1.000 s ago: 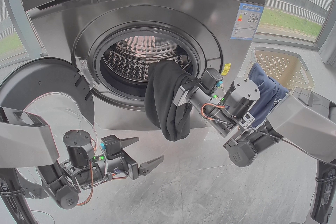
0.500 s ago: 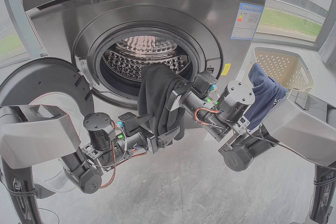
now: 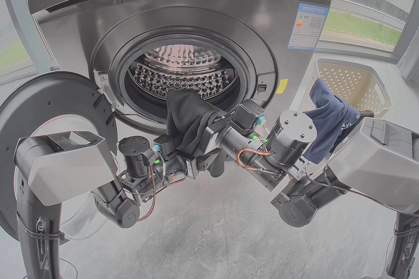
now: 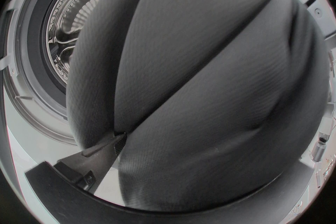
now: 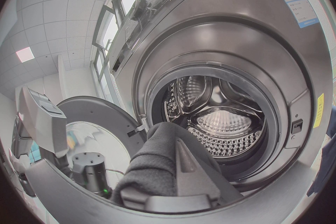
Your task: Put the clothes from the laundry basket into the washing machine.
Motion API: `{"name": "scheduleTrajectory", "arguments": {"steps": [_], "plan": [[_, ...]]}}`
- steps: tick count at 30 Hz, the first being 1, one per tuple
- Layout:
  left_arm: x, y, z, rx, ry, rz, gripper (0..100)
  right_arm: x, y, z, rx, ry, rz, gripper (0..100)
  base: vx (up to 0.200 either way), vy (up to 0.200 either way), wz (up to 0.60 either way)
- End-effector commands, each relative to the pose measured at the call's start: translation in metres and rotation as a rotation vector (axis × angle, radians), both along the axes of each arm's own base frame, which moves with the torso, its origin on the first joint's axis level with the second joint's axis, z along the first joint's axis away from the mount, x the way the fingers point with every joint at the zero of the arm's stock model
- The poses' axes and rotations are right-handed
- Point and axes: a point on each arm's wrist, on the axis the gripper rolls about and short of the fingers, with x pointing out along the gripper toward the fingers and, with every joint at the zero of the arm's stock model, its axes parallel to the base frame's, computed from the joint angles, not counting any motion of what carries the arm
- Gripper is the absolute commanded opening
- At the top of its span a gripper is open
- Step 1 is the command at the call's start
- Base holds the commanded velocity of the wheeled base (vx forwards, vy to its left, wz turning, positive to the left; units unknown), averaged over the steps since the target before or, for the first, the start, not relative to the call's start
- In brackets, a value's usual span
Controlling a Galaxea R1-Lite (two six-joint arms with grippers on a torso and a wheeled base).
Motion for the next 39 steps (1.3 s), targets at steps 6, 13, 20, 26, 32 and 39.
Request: {"name": "scheduleTrajectory", "arguments": {"steps": [6, 13, 20, 26, 32, 39], "plan": [[0.010, -0.002, -0.009, 0.005, 0.010, 0.021, 100, -0.017, 0.005, 0.007, 0.014, 0.008, 0.023, 0, 0.000, 0.000, 0.00], [0.014, -0.003, -0.009, -0.004, -0.006, 0.047, 0, -0.017, 0.004, 0.006, 0.017, 0.013, 0.024, 0, 0.000, 0.000, 0.00], [0.021, 0.002, -0.001, -0.034, -0.033, 0.093, 0, -0.013, -0.005, 0.007, 0.012, 0.018, 0.000, 0, 0.000, 0.000, 0.00], [0.020, 0.010, 0.021, -0.083, -0.075, 0.115, 0, -0.004, -0.024, 0.001, 0.005, 0.049, -0.050, 0, 0.000, 0.000, 0.00], [-0.001, 0.020, 0.047, -0.121, -0.077, 0.116, 0, 0.008, -0.044, -0.010, -0.016, 0.087, -0.113, 0, 0.000, 0.000, 0.00], [-0.031, 0.030, 0.070, -0.142, -0.085, 0.101, 0, 0.005, -0.040, -0.030, -0.047, 0.129, -0.101, 0, 0.000, 0.000, 0.00]]}}
